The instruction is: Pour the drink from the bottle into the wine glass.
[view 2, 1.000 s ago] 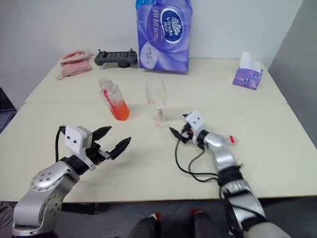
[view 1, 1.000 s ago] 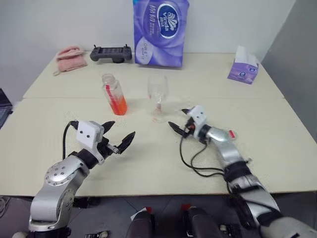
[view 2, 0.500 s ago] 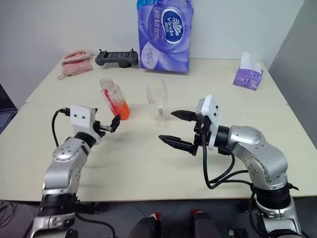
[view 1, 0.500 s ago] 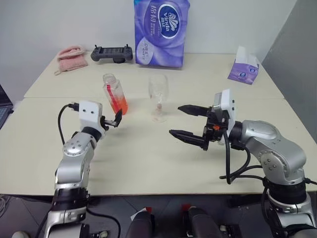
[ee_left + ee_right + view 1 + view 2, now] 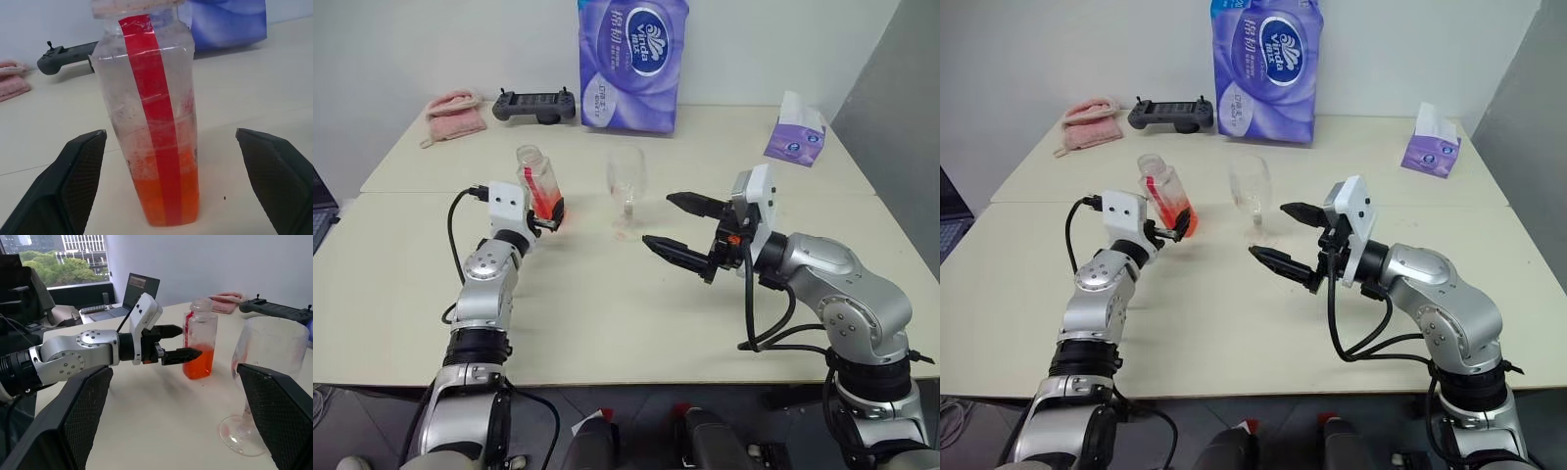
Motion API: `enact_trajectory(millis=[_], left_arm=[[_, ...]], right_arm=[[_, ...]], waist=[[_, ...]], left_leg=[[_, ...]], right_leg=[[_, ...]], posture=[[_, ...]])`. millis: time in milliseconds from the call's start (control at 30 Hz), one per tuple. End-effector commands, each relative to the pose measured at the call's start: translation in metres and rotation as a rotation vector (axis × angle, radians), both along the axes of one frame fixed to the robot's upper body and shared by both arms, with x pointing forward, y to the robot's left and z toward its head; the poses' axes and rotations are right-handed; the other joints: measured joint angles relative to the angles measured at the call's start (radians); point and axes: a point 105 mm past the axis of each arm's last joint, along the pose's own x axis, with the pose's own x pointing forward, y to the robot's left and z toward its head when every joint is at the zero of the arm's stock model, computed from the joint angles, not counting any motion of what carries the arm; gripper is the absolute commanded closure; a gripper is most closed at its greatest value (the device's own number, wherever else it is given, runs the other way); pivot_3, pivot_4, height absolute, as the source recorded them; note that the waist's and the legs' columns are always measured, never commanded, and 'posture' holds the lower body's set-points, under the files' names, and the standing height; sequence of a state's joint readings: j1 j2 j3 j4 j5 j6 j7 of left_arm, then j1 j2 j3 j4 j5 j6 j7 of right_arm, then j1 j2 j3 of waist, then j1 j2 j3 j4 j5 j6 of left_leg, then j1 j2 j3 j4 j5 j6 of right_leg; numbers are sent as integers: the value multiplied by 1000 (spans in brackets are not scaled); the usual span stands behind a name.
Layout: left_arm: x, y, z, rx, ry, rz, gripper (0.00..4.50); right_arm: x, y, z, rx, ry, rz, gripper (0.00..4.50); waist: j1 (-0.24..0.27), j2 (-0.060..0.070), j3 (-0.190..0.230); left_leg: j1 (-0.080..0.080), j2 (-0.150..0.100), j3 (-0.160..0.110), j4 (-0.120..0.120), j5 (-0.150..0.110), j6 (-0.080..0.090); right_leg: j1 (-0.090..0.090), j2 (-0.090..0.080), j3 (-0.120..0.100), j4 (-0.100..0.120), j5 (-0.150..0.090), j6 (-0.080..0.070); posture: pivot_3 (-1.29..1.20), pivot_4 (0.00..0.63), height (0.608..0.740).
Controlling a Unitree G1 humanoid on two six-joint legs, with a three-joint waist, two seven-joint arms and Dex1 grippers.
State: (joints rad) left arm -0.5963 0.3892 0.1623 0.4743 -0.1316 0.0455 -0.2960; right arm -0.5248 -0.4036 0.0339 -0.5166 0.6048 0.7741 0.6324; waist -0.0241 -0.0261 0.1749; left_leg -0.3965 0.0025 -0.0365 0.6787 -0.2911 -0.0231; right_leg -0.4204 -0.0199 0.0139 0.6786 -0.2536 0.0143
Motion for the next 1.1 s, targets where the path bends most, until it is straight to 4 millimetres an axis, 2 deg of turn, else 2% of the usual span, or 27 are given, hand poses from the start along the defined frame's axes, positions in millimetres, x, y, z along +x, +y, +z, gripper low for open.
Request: enact_trajectory(millis=[33,267,367,533,600,700,900,1033,1100], left_arm=[[11,-3,19,4,-81,3,0],[30,2,25,-6,-86,31,0],[31,8,16,-13,-58,49,616],[27,14,-7,-37,-7,59,2260],[26,15,-13,-36,6,60,2743],[24,17,-20,-36,19,65,2813],[26,22,-18,-29,20,86,2813],[30,18,-1,15,-16,61,2813],[33,8,21,79,-64,4,2813]], right_arm=[[-3,0,10,7,-60,-15,33],[0,-2,12,3,-69,-45,33],[0,-3,14,6,-75,-56,0],[2,-4,15,5,-77,-69,0],[2,-4,15,6,-80,-69,0],[3,-4,17,8,-85,-73,0],[5,-5,18,7,-91,-79,0],[5,-7,21,7,-103,-88,0],[5,-9,24,10,-116,-97,0]], waist=[[1,0,0],[0,0,0],[-3,0,0],[-4,0,0],[-4,0,0],[-5,0,0],[-6,0,0],[-6,0,0],[-6,0,0]], left_leg=[[0,0,0,0,0,0],[-1,-2,-2,1,0,0],[-1,-3,-2,1,0,0],[-2,-2,-2,1,0,0],[-1,-3,-2,1,0,0],[-1,-3,-2,1,0,0],[0,-3,-2,0,0,0],[0,-3,-2,0,0,0],[0,-3,-2,0,0,0]], right_leg=[[0,0,0,0,0,0],[0,0,-2,0,0,0],[0,0,-1,0,0,0],[-1,0,-2,0,0,0],[-1,0,-1,0,0,0],[-1,0,-1,1,0,0],[0,0,-1,1,0,0],[0,0,-1,1,0,0],[0,0,-1,1,0,0]], posture=[[0,150,740],[0,150,740],[0,150,740],[0,150,740],[0,150,740],[0,150,740],[0,150,740],[0,150,740],[0,150,740]])
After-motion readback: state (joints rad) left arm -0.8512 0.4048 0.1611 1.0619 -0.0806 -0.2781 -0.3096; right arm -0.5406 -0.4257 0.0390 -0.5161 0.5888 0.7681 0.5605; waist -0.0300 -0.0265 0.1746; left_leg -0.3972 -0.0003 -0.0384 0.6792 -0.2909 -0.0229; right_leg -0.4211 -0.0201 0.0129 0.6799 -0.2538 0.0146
